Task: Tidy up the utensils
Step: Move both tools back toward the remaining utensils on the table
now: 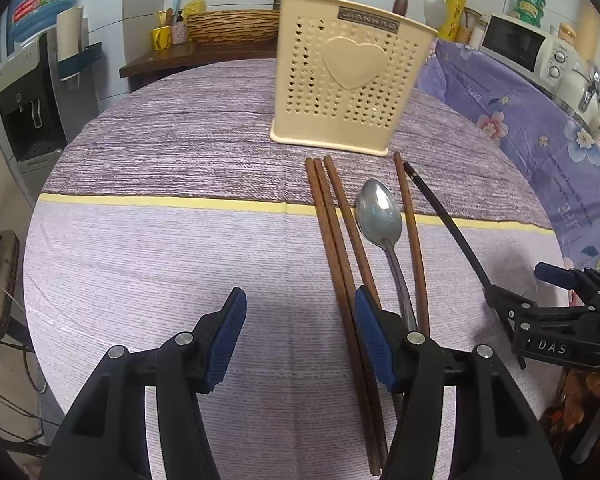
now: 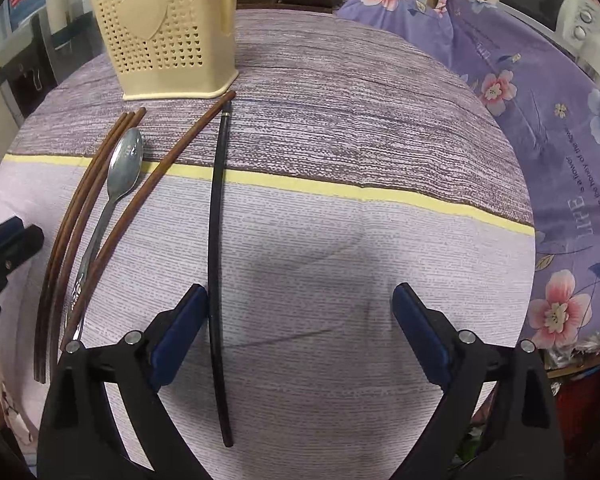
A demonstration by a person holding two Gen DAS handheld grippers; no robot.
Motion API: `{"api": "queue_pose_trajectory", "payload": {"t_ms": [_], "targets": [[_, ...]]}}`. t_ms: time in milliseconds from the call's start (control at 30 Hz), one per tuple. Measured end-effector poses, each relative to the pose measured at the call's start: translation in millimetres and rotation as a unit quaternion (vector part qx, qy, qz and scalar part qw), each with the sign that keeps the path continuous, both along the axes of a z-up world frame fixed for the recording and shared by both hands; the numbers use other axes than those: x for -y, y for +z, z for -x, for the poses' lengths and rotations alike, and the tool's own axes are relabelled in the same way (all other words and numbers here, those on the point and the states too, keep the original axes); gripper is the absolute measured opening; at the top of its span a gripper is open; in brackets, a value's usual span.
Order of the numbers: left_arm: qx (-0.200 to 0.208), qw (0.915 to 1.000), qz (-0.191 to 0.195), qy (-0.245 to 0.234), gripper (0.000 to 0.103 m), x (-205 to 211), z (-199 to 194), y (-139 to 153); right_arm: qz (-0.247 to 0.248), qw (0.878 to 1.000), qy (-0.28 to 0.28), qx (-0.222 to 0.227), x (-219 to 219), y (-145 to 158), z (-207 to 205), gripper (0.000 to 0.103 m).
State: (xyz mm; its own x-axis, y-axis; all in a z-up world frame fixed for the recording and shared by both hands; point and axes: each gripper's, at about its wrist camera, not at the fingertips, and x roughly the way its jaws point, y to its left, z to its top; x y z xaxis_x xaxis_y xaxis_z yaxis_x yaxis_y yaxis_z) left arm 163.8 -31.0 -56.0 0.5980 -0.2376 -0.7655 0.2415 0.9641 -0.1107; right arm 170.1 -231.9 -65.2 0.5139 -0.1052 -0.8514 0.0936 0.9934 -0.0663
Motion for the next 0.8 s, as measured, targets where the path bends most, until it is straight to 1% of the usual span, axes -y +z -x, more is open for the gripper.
{"api": "queue_pose_trajectory", "payload": {"t_ms": [167, 367, 567, 800], "targets": [[-0.007, 0.9999, -0.014, -0.005, 0.054, 8.4, -0.5, -5.6, -0.004, 1.000, 0.000, 0.004, 1.9, -0.3, 1.2, 0.092], [-0.010, 0.9996, -0.024, 0.006, 0.050, 7.2, -2.5, -9.4, -0.015, 1.000, -0.002, 0.009, 2.9, -1.7, 2.9, 0.093], [-0.009, 0.9992, -0.039, 0.003, 0.050, 8.6, -1.8, -10.1, -0.018, 1.000, -0.002, 0.010, 5.7, -3.2, 1.0, 0.094], [-0.001, 0.9974, -0.072, -0.003, 0.050, 17.8, -20.6, -12.0, -0.009, 1.000, 0.007, 0.015, 2.2, -3.1, -4.3, 0.094]]}}
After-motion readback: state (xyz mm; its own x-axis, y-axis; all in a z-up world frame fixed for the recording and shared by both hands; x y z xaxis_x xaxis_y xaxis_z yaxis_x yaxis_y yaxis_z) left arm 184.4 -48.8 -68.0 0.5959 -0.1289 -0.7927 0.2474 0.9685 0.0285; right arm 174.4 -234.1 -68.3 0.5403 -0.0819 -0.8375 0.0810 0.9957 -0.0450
